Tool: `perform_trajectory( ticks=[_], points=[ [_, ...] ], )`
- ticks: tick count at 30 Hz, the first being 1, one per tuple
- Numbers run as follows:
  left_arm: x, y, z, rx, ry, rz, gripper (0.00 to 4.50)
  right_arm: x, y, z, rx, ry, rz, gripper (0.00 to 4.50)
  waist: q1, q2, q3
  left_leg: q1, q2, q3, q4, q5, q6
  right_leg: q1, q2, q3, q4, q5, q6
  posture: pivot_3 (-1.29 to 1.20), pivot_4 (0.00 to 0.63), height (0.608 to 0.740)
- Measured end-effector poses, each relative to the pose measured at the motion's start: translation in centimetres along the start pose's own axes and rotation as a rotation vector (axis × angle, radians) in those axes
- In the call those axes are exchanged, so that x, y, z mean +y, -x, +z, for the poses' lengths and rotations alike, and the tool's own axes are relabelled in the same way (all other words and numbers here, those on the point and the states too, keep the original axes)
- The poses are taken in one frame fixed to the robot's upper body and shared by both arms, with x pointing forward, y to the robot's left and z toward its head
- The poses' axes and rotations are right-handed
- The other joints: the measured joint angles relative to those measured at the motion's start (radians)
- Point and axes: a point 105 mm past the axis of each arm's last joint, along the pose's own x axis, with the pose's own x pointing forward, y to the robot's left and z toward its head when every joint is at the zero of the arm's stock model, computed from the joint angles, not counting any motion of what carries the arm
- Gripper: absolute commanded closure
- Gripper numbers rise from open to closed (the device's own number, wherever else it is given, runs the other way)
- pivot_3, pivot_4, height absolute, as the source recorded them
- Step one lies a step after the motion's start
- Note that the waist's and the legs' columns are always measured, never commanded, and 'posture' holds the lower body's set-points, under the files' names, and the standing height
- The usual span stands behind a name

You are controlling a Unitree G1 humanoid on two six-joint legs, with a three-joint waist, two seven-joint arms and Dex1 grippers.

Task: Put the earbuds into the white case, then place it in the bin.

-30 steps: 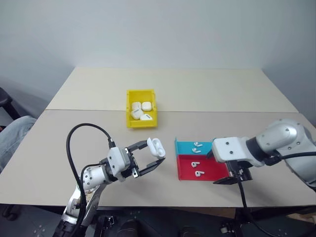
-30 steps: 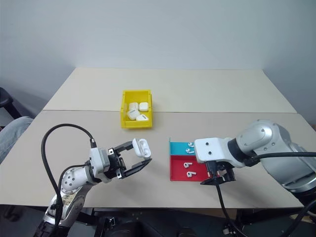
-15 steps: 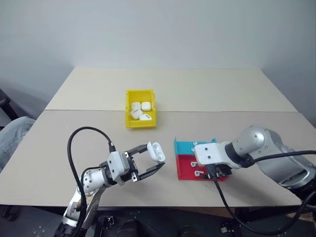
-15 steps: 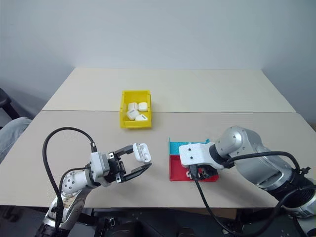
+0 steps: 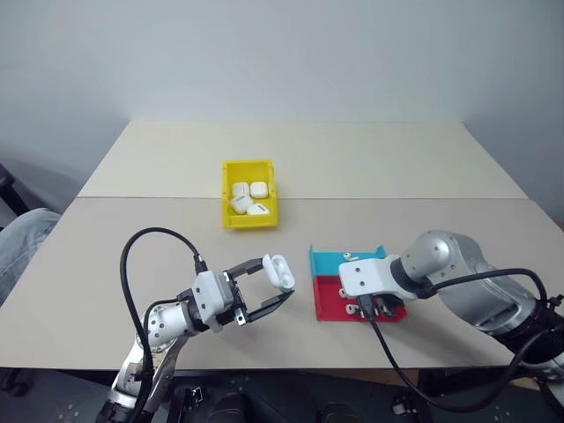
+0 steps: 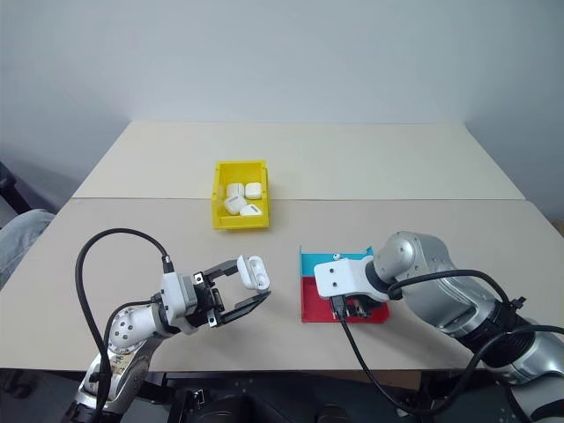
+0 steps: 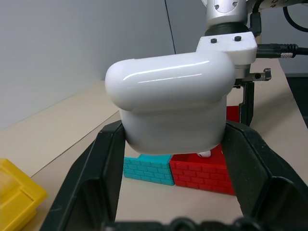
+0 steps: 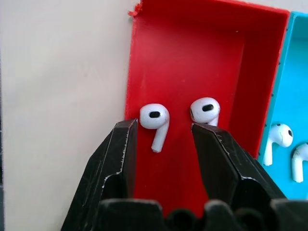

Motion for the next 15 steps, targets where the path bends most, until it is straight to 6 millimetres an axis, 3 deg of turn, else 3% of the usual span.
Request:
perform_trajectory(
  ticks=[15],
  points=[
    [0.02,0.02,-0.17,0.021,-0.007,0.000,1.76,0.22,-0.95,0.07,0.005,0.026,0.041,2.29,0.000,0.000,0.000,0.000,0.000,0.000,0.000,0.000,0.000,0.000,0.000,0.000,0.000,0.000,0.000,0.00,0.150,0.740]
  ],
)
